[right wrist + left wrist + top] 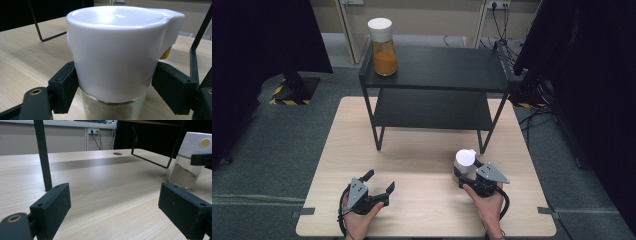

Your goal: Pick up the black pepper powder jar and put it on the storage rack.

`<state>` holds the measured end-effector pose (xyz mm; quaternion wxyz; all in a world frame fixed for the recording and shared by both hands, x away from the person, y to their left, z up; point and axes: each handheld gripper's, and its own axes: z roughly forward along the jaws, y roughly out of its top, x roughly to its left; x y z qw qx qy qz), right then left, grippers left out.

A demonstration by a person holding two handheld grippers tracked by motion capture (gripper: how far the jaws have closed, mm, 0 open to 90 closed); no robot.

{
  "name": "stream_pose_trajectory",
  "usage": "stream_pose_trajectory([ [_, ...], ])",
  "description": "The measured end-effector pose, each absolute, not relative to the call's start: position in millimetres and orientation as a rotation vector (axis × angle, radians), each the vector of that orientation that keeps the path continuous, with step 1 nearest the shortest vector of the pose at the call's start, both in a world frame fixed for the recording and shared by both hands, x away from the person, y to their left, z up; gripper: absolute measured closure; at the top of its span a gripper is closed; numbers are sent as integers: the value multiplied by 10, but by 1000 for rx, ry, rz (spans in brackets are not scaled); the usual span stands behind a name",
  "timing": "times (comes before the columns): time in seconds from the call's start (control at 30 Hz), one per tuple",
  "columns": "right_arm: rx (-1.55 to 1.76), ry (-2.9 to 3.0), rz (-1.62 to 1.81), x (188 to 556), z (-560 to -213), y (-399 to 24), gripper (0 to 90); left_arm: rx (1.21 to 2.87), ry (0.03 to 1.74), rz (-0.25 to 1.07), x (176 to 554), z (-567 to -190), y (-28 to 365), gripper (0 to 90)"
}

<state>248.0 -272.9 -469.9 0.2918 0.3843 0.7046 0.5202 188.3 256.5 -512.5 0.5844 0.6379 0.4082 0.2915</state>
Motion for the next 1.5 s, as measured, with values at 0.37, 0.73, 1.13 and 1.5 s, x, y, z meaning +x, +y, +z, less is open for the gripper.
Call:
stream_pose_trajectory([
  [0.37, 1016, 1870, 1398, 2477, -4727, -2708, 305, 1495, 948, 682, 1882, -5121, 2566, 101],
  [0.73, 1016, 1854, 1396, 2444, -4674, -2695, 307, 1500, 945, 688, 1879, -5117, 2557, 101],
  [1.13, 953, 1811, 1432, 2379, -4445, -2707, 307, 1503, 943, 693, 1877, -5116, 2548, 101],
  [1.5, 929, 1773, 1448, 2370, -4262, -2717, 307, 1505, 942, 695, 1876, -5114, 2544, 102],
])
